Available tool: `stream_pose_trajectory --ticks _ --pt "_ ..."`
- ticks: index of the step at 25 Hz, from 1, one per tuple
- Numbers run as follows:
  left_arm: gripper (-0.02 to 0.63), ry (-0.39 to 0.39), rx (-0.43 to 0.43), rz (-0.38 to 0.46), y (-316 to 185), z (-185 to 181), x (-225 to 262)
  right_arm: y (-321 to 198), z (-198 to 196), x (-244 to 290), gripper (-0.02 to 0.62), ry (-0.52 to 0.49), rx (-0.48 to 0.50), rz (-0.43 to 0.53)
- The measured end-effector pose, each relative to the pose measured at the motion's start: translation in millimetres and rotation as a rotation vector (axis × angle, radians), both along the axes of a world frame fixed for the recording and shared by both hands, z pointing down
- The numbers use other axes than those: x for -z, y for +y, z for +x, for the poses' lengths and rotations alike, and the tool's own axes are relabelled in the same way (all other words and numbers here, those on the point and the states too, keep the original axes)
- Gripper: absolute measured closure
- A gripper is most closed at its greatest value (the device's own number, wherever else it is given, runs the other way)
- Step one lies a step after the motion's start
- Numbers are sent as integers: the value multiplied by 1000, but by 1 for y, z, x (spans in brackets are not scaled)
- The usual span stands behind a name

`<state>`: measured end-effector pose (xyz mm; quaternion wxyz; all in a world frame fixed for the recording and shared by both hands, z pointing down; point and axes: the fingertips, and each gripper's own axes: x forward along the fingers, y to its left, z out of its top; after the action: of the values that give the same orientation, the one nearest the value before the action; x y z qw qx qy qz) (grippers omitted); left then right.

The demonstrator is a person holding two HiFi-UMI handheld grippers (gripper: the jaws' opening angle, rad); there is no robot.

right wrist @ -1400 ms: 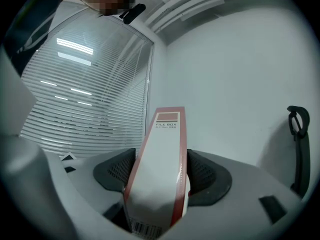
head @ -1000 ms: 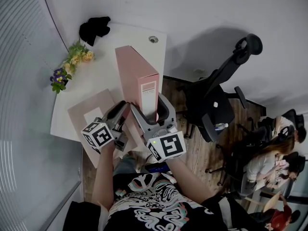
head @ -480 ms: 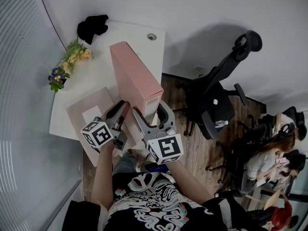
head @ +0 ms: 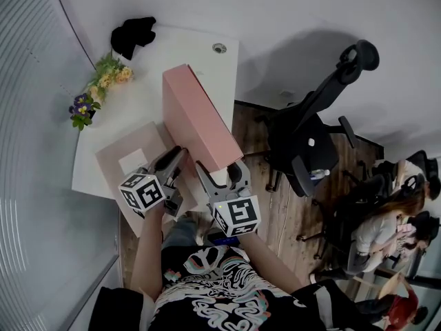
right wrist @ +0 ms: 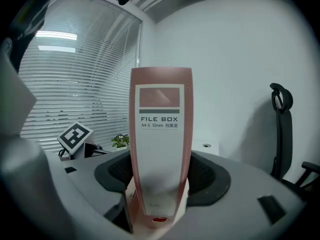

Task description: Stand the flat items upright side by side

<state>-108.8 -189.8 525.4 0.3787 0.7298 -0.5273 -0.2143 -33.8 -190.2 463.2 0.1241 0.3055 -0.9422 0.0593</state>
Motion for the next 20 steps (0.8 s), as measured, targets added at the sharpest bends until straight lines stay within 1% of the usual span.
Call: stream_pose_trajectory --ticks 3,6,15,20 --pt "489 23 3 -4 2 -3 -4 3 -2 -1 293 2 5 7" --pt "489 30 3 -6 2 -3 -5 3 -2 -1 291 2 7 13" --pt "482 23 8 -9 7 -6 -3 10 -5 0 292 7 39 44" --pt "479 13 15 -9 9 -8 -4 12 -4 0 281 15 32 54"
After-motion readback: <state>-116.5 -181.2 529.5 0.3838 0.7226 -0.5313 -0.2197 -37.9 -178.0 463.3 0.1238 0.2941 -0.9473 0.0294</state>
